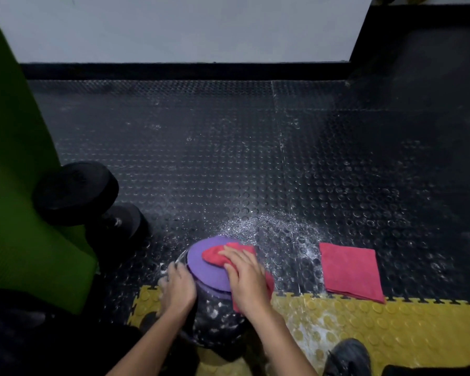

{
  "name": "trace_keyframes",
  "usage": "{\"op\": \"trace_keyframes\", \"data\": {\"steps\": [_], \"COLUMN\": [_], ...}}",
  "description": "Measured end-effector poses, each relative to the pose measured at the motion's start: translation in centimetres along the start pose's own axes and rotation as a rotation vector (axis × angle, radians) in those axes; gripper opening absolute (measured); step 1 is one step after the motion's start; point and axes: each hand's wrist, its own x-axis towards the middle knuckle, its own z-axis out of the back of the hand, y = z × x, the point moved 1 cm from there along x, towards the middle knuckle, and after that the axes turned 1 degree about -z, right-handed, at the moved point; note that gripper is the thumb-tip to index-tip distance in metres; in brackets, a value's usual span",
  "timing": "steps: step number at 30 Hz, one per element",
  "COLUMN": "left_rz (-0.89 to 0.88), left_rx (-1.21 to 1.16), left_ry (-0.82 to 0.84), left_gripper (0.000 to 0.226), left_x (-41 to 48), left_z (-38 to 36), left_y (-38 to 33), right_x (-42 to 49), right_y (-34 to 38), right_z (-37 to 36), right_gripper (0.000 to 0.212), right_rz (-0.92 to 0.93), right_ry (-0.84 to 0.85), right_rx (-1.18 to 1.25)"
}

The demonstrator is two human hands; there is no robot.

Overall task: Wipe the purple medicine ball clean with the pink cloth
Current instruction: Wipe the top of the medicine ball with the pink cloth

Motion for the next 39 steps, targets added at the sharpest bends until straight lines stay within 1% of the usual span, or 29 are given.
{"op": "trace_keyframes", "data": {"steps": [1, 2, 4, 5, 6, 8, 10, 11, 12, 13, 14, 17, 18, 19, 20, 23, 25, 26, 27, 28, 30, 31, 32, 33, 35, 36, 37, 38, 39], "left_rz": [0.04, 0.075, 0.075, 0.054, 0.041, 0.008, 0.006, 0.006, -0.004, -0.021, -0.036, -0.051, -0.055, -0.06, -0.063, -0.066, -0.087, -0.09, -0.089, -0.088, -0.082, -0.081, -0.084, -0.089, -0.108, -0.122, -0.13, -0.133, -0.13], "left_rx": [-0.024, -0.04, -0.044, -0.037, -0.029, 0.014, 0.048, 0.06, 0.065, 0.068, 0.07, 0.033, 0.018, 0.014, 0.019, 0.054, 0.065, 0.071, 0.074, 0.077, 0.063, 0.052, 0.046, 0.045, 0.06, 0.064, 0.069, 0.076, 0.086], "left_ry": [-0.018, -0.027, -0.025, -0.01, 0.029, 0.067, 0.039, 0.026, 0.018, 0.004, -0.006, -0.031, -0.035, -0.036, -0.035, -0.021, -0.016, -0.016, -0.018, -0.019, -0.013, -0.009, -0.007, -0.005, 0.0, 0.001, 0.004, 0.003, -0.001], "left_gripper": [0.05, 0.05, 0.05, 0.051, 0.055, 0.069, 0.062, 0.055, 0.05, 0.048, 0.048, 0.048, 0.048, 0.048, 0.048, 0.049, 0.048, 0.048, 0.047, 0.047, 0.047, 0.047, 0.047, 0.047, 0.048, 0.048, 0.049, 0.049, 0.049], "left_x": [-0.1, -0.3, 0.1, 0.5, 0.7, 0.9, 0.5, -0.2, -1.1, -1.9, -2.2, -2.3, -2.3, -2.3, -2.4, -2.7, -2.9, -2.8, -2.5, -2.3, -2.0, -1.9, -2.0, -2.1, -2.8, -3.2, -3.5, -3.7, -3.6], "left_z": [0.2, 0.5, 1.1, 1.0, 0.8, -0.2, -1.1, -1.4, -1.3, -1.1, -1.1, -0.9, -0.8, -0.7, -0.6, -0.9, -1.2, -1.2, -1.2, -1.1, -0.8, -0.7, -0.6, -0.6, -0.7, -0.8, -0.9, -1.0, -1.0], "left_y": [0.2, -0.1, -1.0, -1.2, -1.3, -0.3, 1.0, 1.3, 1.4, 1.3, 1.5, 2.7, 3.0, 3.1, 3.0, 2.3, 2.0, 2.0, 2.0, 2.2, 2.5, 2.6, 2.6, 2.4, 2.1, 2.0, 1.9, 1.8, 1.7], "right_x": [-0.9, -2.0, -4.2, -5.0, -5.3, -4.9, -4.0, -3.6, -3.6, -3.6, -3.7, -4.7, -4.8, -4.5, -4.1, -3.1, -3.3, -3.6, -4.0, -4.4, -5.5, -5.3, -4.9, -4.3, -3.5, -3.5, -3.6, -3.7, -3.8], "right_y": [-0.3, -0.8, -1.9, -2.5, -3.1, -4.0, -5.4, -5.8, -5.7, -5.0, -3.7, -0.7, -0.5, -1.0, -1.8, -4.4, -4.2, -3.3, -2.0, -0.8, 0.4, 0.0, -0.8, -2.2, -4.8, -5.5, -5.5, -5.0, -4.0], "right_z": [-0.2, -0.4, -0.6, -0.7, -0.7, -0.2, 0.7, 1.2, 1.6, 1.8, 1.9, 0.4, 0.2, 0.4, 0.7, 1.8, 1.9, 1.5, 0.9, 0.4, -0.4, -0.4, 0.0, 0.3, 1.5, 2.0, 2.3, 2.3, 2.0], "right_gripper": [0.044, 0.043, 0.032, 0.03, 0.028, 0.029, 0.029, 0.029, 0.029, 0.029, 0.029, 0.034, 0.034, 0.031, 0.029, 0.029, 0.03, 0.03, 0.031, 0.032, 0.038, 0.04, 0.038, 0.034, 0.03, 0.03, 0.03, 0.03, 0.03], "right_rz": [0.033, 0.074, 0.143, 0.14, 0.088, -0.196, -0.529, -0.623, -0.66, -0.644, -0.577, -0.27, -0.226, -0.245, -0.307, -0.596, -0.636, -0.599, -0.509, -0.374, -0.125, -0.084, -0.125, -0.232, -0.542, -0.642, -0.685, -0.677, -0.622], "right_ry": [-0.018, -0.054, -0.126, -0.185, -0.241, -0.281, -0.195, -0.169, -0.158, -0.156, -0.152, -0.122, -0.121, -0.122, -0.124, -0.104, -0.122, -0.127, -0.141, -0.171, -0.198, -0.185, -0.164, -0.145, -0.087, -0.07, -0.063, -0.064, -0.071], "right_rx": [0.016, 0.056, 0.155, 0.202, 0.262, 0.4, 0.471, 0.448, 0.392, 0.318, 0.233, 0.044, 0.03, 0.053, 0.099, 0.247, 0.182, 0.104, 0.02, -0.042, -0.095, -0.075, -0.014, 0.074, 0.271, 0.305, 0.28, 0.209, 0.126]}}
